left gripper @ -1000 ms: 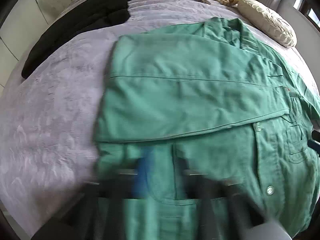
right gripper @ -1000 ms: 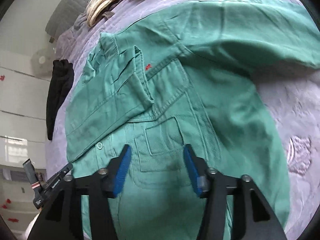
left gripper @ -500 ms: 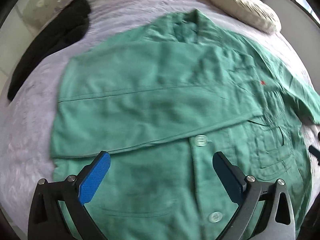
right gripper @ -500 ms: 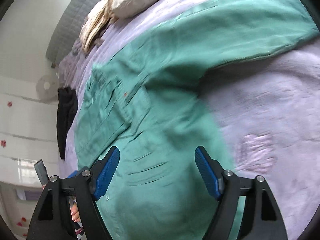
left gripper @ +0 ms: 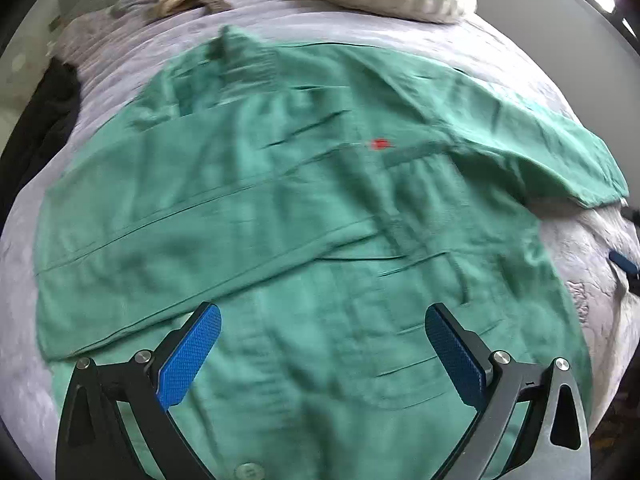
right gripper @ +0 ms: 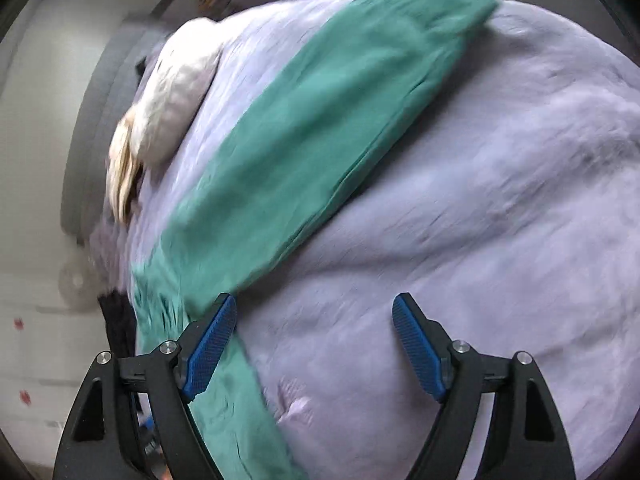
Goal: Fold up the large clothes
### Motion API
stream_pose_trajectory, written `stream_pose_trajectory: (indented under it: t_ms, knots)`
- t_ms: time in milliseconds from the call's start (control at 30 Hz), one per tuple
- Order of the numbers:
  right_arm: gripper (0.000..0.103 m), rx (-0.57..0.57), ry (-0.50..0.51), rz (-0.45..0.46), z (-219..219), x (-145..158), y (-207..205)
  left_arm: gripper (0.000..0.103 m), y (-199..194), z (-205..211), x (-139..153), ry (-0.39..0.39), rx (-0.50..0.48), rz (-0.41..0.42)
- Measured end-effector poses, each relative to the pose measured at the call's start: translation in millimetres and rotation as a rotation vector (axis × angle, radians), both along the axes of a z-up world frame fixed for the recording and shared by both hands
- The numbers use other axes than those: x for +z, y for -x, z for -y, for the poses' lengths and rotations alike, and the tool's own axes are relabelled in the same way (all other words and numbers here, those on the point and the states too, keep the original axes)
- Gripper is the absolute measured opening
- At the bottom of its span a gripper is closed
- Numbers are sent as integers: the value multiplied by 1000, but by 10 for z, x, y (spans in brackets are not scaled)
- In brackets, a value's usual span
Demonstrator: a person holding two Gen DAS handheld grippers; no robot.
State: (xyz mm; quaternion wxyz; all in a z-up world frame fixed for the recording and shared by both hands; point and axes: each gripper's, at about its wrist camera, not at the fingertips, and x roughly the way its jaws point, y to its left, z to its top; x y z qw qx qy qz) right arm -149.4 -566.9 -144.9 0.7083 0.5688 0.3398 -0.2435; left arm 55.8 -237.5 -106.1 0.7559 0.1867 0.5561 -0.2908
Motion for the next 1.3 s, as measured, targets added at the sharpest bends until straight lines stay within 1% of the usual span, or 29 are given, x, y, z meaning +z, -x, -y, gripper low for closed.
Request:
stream_pose_trajectory:
  t_ms: [67, 167, 233, 333, 433, 600, 633, 667, 700, 733, 767, 800, 867, 900, 967, 1067, 1167, 1233, 1300]
  knots:
    - [83, -43, -5, 19, 174, -23, 69, 102, 58, 135, -14, -1, -20, -5]
    - [83, -116, -34, 81, 470, -75, 162, 102, 101, 272, -26, 5, -26, -18]
    - [83, -154, -48, 121, 623, -109, 166, 102, 137, 360, -34, 6, -28, -30]
    - [83, -190, -61, 156, 841, -168, 131, 102, 202, 488, -35, -1, -37, -26]
    - [83, -221, -74, 179, 1021, -227, 80, 102, 194, 568, -60, -6, -45, -26]
    - [83, -307, -102, 253, 1255, -267, 50, 102, 128, 618, -82, -6, -34, -20]
    - [82, -331, -120, 261, 1299, -283, 38, 102, 123, 631, -82, -6, -31, -18]
    - [79, -354, -141, 266, 1327, -303, 37, 102, 113, 630, -77, -8, -27, -15]
    - [58, -371, -161, 275, 1338, -322, 42, 102, 97, 616, -76, -11, -24, -12]
    - [20, -385, -192, 280, 1363, -357, 41, 102, 74, 607, -77, -14, -22, -10]
    - [2, -388, -211, 281, 1375, -376, 31, 102, 65, 598, -76, -17, -18, -9]
    - [4, -388, -212, 297, 1378, -368, 11, 102, 46, 573, -75, -21, -12, -7]
    - [4, -347, -164, 315, 1370, -236, -70, 102, 1, 523, -65, -18, -1, -6]
    - [4, -309, -133, 334, 1352, -119, -151, 102, -28, 484, -54, -14, 8, -4]
    - [4, -247, -102, 364, 1293, 68, -287, 102, -94, 407, -30, 5, 18, -7]
    - [4, -116, -48, 416, 1119, 434, -641, 102, -223, 229, 37, 20, 56, 15]
    - [4, 38, 10, 459, 832, 813, -1135, 102, -384, -15, 102, 32, 108, 33]
    - [4, 160, 50, 489, 529, 1068, -1539, 102, -508, -209, 140, 36, 150, 45]
    - [4, 278, 102, 495, 173, 1269, -1923, 102, -629, -452, 168, 36, 195, 62]
